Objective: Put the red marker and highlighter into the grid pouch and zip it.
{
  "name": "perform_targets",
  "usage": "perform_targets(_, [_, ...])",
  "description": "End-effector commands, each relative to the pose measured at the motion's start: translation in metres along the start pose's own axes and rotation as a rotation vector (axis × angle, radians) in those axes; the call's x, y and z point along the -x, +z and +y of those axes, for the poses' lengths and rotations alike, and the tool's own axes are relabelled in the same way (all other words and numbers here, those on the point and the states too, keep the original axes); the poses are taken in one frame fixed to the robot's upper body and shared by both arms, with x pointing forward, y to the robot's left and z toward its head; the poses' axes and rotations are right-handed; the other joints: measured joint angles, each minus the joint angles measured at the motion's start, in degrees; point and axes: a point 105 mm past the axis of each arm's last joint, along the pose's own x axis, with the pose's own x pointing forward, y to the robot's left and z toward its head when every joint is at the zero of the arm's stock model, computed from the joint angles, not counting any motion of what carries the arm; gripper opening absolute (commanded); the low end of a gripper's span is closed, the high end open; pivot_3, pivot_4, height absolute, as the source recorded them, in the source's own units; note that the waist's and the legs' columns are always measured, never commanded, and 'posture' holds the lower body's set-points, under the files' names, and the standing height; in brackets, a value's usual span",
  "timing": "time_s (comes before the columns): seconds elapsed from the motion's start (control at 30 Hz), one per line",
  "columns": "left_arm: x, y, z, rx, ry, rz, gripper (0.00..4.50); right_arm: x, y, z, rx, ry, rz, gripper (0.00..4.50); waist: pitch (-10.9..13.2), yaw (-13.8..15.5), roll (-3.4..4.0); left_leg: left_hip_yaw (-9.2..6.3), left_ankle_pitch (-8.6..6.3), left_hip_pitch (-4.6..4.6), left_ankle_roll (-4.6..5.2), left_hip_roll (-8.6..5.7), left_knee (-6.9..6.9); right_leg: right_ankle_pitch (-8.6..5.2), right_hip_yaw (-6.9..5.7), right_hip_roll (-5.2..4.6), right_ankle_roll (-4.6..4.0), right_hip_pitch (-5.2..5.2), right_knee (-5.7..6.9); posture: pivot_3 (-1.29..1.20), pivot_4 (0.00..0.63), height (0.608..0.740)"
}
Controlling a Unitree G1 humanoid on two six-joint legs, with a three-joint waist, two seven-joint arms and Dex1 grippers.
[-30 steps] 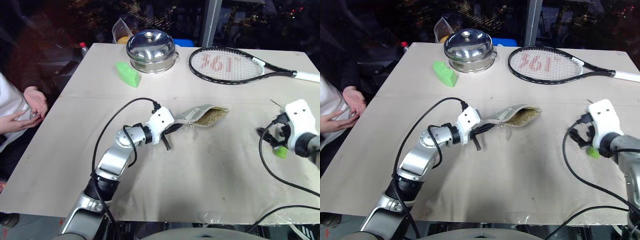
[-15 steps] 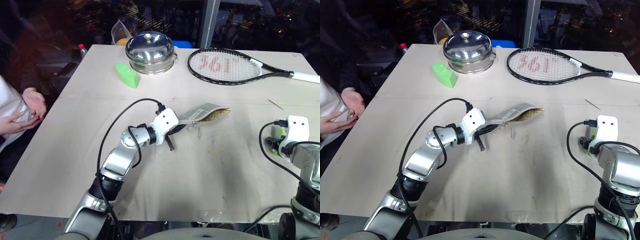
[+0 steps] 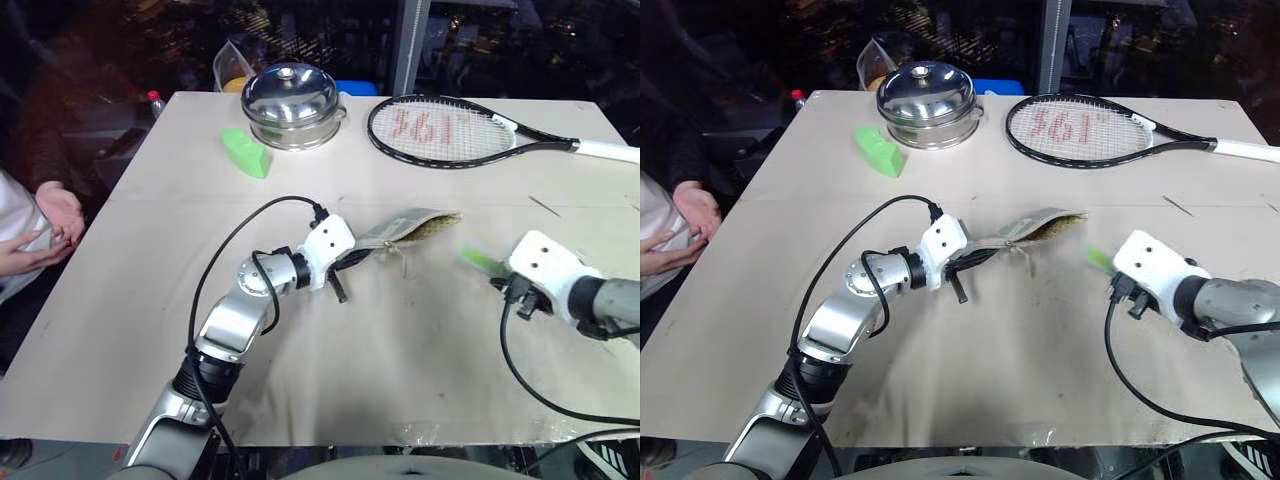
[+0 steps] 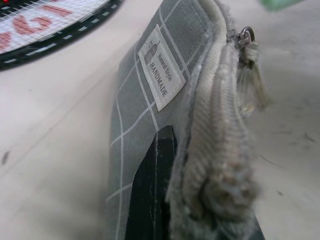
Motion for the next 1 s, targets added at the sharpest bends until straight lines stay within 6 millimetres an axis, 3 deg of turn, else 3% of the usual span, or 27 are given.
perform_targets(0.03, [0.002,0.012,-0.003,-0.051,-0.012,-0.041,0.0,-0.005,0.024,-0.003,0.102,0.014,-0.071,0.73,0.01,0.26,-0.02,-0.01,0.0,-0.02,0.0,0.0,0.0,0.0,-0.01,-0.04,-0.01,-0.01,-0.01,0.0,0.15,0.74])
perform_targets(0.23, [0.004,0.007,-0.014,-0.103,-0.056,-0.029,0.0,-0.014,0.039,-0.02,0.152,0.012,-0.08,0.73,0.01,0.57,-0.01,0.02,0.14,-0.2,-0.26,-0.08,0.0,0.16,-0.07,-0.27,-0.25,-0.03,-0.28,0.0,0.15,0.74])
perform_targets(0.5, [0.001,0.01,-0.01,-0.105,-0.045,-0.039,0.0,-0.025,0.027,-0.031,0.353,0.048,0.041,0.73,0.01,0.53,0.01,-0.07,0.15,-0.63,-0.27,-0.14,0.08,0.2,-0.22,-0.39,-0.27,-0.33,-0.42,0.0,0.15,0.74])
perform_targets(0.57, [0.001,0.011,-0.01,-0.109,-0.051,-0.038,0.0,-0.034,0.034,-0.03,0.422,0.064,0.024,0.73,0.02,0.42,0.02,-0.07,0.15,-0.65,-0.28,-0.14,0.09,0.21,-0.24,-0.38,-0.28,-0.38,-0.4,0.0,0.15,0.74])
perform_targets(0.73, [-0.002,0.01,-0.01,-0.129,-0.075,-0.03,0.0,-0.057,0.074,-0.015,0.567,0.161,-0.138,0.73,0.03,0.46,0.03,-0.1,0.16,-0.68,-0.29,-0.13,0.08,0.23,-0.27,-0.27,-0.3,-0.43,-0.31,0.0,0.15,0.74])
perform_targets(0.87, [-0.003,0.007,-0.013,-0.146,-0.091,-0.015,0.0,-0.081,0.078,-0.017,0.658,0.265,-0.153,0.73,0.03,0.42,0.03,-0.11,0.17,-0.74,-0.29,-0.19,0.13,0.23,-0.35,-0.26,-0.28,-0.43,-0.34,0.0,0.15,0.74])
perform_targets(0.93, [-0.002,0.006,-0.013,-0.138,-0.082,-0.013,0.0,-0.086,0.08,-0.022,0.596,0.3,-0.181,1.8,0.02,0.41,0.02,-0.07,0.17,-0.75,-0.27,-0.21,0.17,0.3,-0.32,-0.23,-0.17,-0.41,-0.35,0.0,0.15,0.74])
perform_targets(1.0, [0.001,0.004,-0.009,-0.117,-0.053,-0.007,0.0,-0.079,0.083,-0.036,0.541,0.246,-0.204,2.46,0.04,0.55,0.06,-0.07,0.17,-0.74,-0.27,-0.21,0.17,0.31,-0.31,-0.23,-0.16,-0.4,-0.35,0.0,0.15,0.74])
